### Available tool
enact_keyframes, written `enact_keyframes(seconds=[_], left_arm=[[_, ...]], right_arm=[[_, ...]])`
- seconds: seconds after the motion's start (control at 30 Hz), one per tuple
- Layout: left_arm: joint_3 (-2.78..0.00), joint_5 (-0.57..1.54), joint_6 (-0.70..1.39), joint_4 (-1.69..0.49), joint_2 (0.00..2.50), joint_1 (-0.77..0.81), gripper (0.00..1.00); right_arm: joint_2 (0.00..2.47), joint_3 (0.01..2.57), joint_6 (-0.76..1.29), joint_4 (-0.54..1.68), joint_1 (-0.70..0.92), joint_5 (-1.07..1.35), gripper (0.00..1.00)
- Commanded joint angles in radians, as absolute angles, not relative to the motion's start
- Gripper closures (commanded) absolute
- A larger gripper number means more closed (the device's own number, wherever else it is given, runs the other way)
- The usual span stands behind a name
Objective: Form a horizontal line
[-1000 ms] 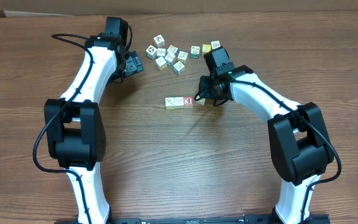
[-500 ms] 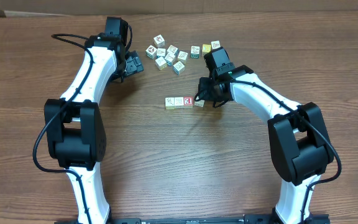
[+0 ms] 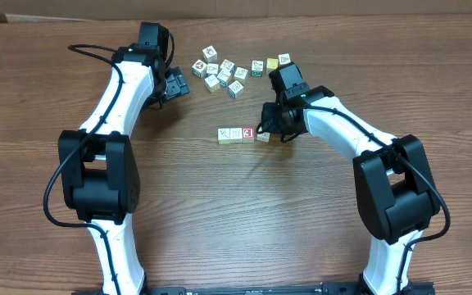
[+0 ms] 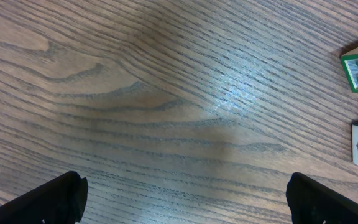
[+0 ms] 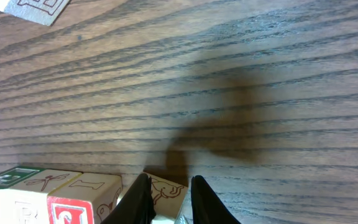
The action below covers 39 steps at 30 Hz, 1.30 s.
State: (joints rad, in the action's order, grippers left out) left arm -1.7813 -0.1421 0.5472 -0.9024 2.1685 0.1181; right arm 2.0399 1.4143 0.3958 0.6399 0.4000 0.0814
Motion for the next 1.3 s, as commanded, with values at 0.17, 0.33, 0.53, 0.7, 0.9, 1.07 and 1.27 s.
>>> enact_keyframes(seconds=[0.17,0.33,0.53,0.7,0.9,1.07,1.27], left_arm=[[-1.801,-0.138,0.538,-0.904,2.171,0.131,0.00],[-1.801,-0.138,0.538,-0.904,2.171,0.131,0.00],[-1.801,-0.138,0.538,-0.904,2.171,0.131,0.00],[-1.801,-0.137,0.538,-0.904,2.171,0.131,0.00],[-1.801,-0.137,0.538,-0.904,2.171,0.131,0.00],[-1.801,-0.138,0.538,-0.904,2.171,0.131,0.01],[-1.801,-0.138,0.538,-0.904,2.171,0.131,0.00]], right_arm=[[2.006,1.409,0.396,0.630,0.399,0.095,0.81],[2.006,1.409,0.396,0.587,0.396,0.037,0.80],[2.006,1.409,0.397,0.573,0.396,-0.054,0.75],[2.006,1.409,0.427,0.608,0.396,-0.098,0.76],[2.006,1.409,0.443,0.656,0.397,-0.096,0.79],[2.006,1.409,0.441,0.672,0.397,-0.063,0.79],[2.006,1.409,0.441,0.671,0.397,0.025,0.79]])
